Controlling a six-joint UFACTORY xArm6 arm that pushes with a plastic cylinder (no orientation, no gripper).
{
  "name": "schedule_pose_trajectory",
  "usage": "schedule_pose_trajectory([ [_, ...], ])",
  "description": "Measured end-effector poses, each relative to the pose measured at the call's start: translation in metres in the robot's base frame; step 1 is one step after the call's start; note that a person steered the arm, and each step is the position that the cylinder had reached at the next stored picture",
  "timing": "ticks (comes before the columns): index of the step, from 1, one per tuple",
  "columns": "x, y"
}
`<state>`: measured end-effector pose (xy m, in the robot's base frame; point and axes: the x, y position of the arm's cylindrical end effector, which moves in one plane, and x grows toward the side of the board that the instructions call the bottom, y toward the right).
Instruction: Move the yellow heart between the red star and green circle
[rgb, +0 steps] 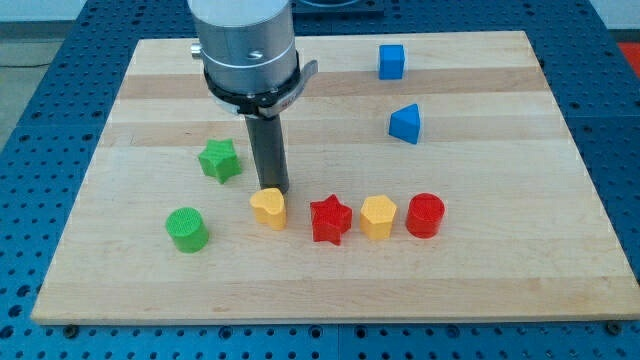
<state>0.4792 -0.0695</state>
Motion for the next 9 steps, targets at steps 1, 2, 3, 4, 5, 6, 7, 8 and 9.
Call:
schedule_pose_trajectory([
  [1, 0.011, 0.0],
  [2, 0.012, 0.0],
  [3, 0.012, -0.001],
  [4, 0.003, 0.003],
  [5, -0.02, 0.033],
  [6, -0.045, 0.076],
  [7, -0.068, 0.113],
  [8, -0.081, 0.13],
  [9, -0.09, 0.15],
])
